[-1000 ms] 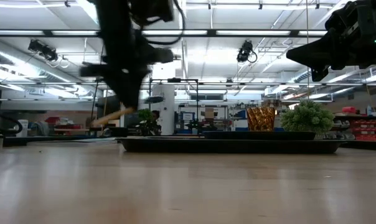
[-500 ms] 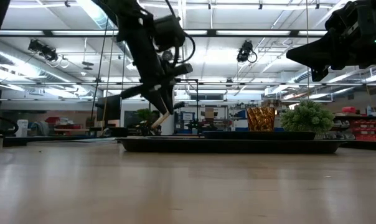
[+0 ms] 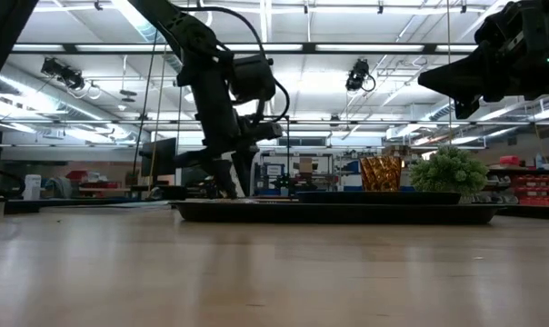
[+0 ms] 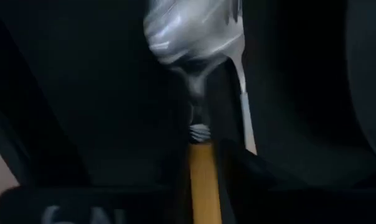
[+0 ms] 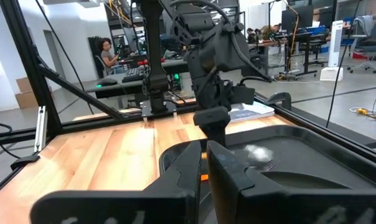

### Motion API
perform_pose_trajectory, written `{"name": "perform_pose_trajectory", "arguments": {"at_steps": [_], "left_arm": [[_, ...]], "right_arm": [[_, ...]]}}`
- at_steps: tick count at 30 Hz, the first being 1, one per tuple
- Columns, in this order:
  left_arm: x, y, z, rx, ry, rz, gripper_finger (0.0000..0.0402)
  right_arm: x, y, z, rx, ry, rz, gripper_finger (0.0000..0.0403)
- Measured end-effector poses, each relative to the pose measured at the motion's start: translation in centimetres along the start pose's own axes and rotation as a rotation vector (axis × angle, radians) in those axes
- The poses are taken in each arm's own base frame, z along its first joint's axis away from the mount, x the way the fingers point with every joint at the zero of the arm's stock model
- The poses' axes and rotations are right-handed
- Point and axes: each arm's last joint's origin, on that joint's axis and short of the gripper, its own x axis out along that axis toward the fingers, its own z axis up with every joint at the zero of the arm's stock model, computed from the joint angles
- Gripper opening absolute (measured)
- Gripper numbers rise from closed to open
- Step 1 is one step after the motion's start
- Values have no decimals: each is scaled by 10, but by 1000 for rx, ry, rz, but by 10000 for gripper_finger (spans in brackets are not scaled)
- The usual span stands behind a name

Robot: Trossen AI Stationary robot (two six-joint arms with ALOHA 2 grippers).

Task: Pick and place plate/cup/fork/spoon on tray
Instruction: Put the yellow spoon on the black tray on the left side of the orange fork

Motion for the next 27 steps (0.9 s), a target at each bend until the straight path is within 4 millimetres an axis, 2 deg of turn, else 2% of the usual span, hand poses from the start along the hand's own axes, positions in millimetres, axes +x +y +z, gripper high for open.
{"name": "perform_pose_trajectory", "arguments": {"at_steps": [4,7,15,24,27], "left_arm": [[0,4,5,-16,-15,15,161],[-1,7,11,-4,-29,20,185],[-8,1,20,30,-122,45,185],[-8,-7,10,90,-132,47,206],[-2,-12,5,116,-131,48,213]], "right_arm": [[0,0,0,0,0,0,34],[0,0,0,0,0,0,34],[0,0,0,0,0,0,34],[0,0,0,0,1,0,34],[0,0,0,0,1,0,34]]}}
